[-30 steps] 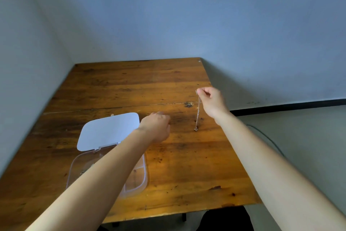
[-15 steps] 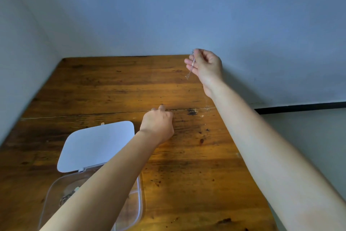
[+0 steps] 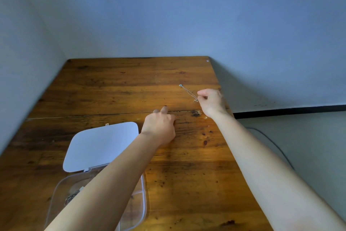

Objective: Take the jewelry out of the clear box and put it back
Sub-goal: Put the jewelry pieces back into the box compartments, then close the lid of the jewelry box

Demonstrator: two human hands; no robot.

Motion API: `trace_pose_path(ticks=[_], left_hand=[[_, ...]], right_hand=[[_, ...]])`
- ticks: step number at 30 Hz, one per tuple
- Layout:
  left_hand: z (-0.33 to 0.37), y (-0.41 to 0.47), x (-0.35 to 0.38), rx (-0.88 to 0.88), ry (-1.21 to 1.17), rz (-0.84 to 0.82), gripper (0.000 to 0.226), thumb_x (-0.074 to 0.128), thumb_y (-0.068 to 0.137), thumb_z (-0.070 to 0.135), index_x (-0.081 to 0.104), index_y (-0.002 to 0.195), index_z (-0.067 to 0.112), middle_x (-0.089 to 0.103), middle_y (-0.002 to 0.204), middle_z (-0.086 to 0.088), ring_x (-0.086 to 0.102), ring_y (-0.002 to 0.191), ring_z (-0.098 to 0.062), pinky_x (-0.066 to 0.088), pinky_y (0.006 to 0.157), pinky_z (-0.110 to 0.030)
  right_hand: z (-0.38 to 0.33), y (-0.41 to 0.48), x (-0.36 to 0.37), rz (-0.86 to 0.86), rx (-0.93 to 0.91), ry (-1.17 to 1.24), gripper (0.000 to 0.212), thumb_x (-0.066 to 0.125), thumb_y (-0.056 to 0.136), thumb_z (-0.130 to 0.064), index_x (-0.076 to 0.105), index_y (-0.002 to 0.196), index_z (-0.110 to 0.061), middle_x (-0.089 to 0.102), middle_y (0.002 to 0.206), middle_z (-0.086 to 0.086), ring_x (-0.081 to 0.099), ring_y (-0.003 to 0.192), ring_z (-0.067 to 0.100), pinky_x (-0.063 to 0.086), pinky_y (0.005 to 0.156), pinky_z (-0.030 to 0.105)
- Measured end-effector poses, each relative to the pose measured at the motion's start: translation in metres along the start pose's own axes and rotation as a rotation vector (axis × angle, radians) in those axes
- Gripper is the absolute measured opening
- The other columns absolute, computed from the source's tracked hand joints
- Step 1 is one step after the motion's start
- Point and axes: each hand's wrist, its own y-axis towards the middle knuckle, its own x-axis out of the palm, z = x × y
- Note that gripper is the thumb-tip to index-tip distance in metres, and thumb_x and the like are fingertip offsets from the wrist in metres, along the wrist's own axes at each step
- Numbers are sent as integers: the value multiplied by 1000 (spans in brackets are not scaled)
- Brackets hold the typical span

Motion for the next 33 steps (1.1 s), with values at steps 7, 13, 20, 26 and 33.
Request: trace_pose_path(ticks=[7,13,20,26,33], left_hand=[[-20,-17,-21,48,-174,-103,48,41,99,23,44,147,22,39,156,-6,37,141,-29,33,114,-41],[-61,-82,-29,-69,-303,199,49,44,102,32,40,150,22,28,162,-9,20,150,-28,18,120,-43],[-119,-166,-15,-467,-517,235,60,48,100,35,28,154,16,20,163,-15,15,150,-33,19,120,-46],[-144,-192,-3,-692,-1242,338,61,54,98,31,32,152,13,37,157,-10,36,142,-31,32,114,-43],[-147,-187,7,-954,-1653,427,60,56,99,24,31,152,13,47,147,-11,58,115,-29,52,96,-42]], right_hand=[[-19,-45,-23,-146,-29,-63,37,49,102,-15,60,136,-21,59,141,3,55,127,24,43,100,32],[-47,-110,-22,-193,-84,1,38,50,102,-20,55,140,-23,56,144,2,53,129,21,40,107,35],[-77,-197,23,-284,-100,185,43,49,104,-26,47,146,-20,51,149,4,51,131,19,40,98,27],[-80,-257,64,-317,-41,333,60,44,104,-41,26,157,-20,36,160,2,42,141,18,35,109,33],[-71,-282,98,-208,-41,371,53,29,107,-43,29,156,-24,35,161,-4,33,147,14,26,107,19]])
